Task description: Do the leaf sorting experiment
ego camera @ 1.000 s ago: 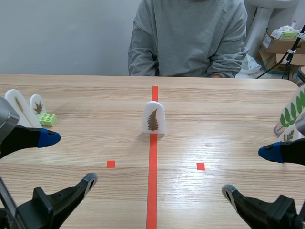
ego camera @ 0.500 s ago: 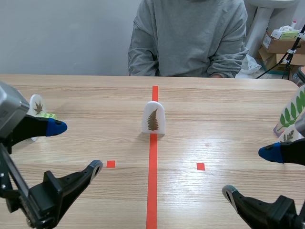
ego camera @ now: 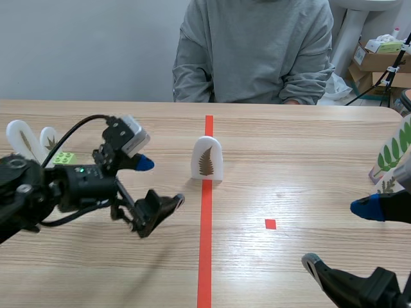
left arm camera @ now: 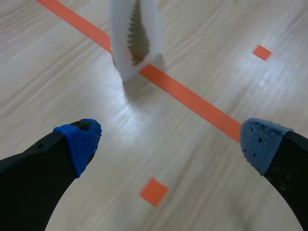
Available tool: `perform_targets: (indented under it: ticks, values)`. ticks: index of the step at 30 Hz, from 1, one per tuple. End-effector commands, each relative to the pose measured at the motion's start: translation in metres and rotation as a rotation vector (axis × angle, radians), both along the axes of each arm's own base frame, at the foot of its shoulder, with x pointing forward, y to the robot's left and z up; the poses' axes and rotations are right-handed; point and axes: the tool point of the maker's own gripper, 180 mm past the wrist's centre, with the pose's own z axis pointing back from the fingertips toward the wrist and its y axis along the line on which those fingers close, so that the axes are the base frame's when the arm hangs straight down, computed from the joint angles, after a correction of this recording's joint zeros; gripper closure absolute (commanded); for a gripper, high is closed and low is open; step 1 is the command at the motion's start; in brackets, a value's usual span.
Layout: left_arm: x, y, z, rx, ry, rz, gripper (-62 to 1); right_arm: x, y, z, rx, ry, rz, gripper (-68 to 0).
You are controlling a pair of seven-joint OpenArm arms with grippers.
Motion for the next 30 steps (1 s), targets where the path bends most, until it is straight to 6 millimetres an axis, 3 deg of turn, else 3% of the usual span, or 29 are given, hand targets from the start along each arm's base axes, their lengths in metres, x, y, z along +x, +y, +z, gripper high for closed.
perform_targets:
  ticks: [1,6,10,13,17,22,30]
  values:
    - [0.019,-0.020,0.021,-0.063,-0.054,0.006,-61.7,0.001,0.000,0.003,0.007,-0.012,0.008,-59.1]
    - [0.051,-0.042,0.015,-0.052,-0.054,0.018,-61.7,0.001,0.000,0.003,0.007,-0.012,0.008,-59.1]
    - [0.057,-0.054,0.011,-0.067,-0.028,0.024,-61.7,0.001,0.000,0.003,0.007,-0.012,0.008,-59.1]
    - [0.057,-0.050,0.010,-0.062,-0.026,0.029,-61.7,0.001,0.000,0.003,0.007,-0.012,0.008,-59.1]
    - [0.062,-0.020,0.014,-0.109,-0.005,0.086,-61.7,0.001,0.000,0.003,0.007,-0.013,0.008,-59.1]
    - [0.064,0.037,0.028,-0.159,0.004,0.167,-61.7,0.002,0.000,0.004,0.010,-0.017,0.008,-59.1]
    - [0.026,0.102,0.039,-0.137,-0.003,0.260,-61.7,0.007,0.000,0.007,0.009,-0.035,0.008,-59.1]
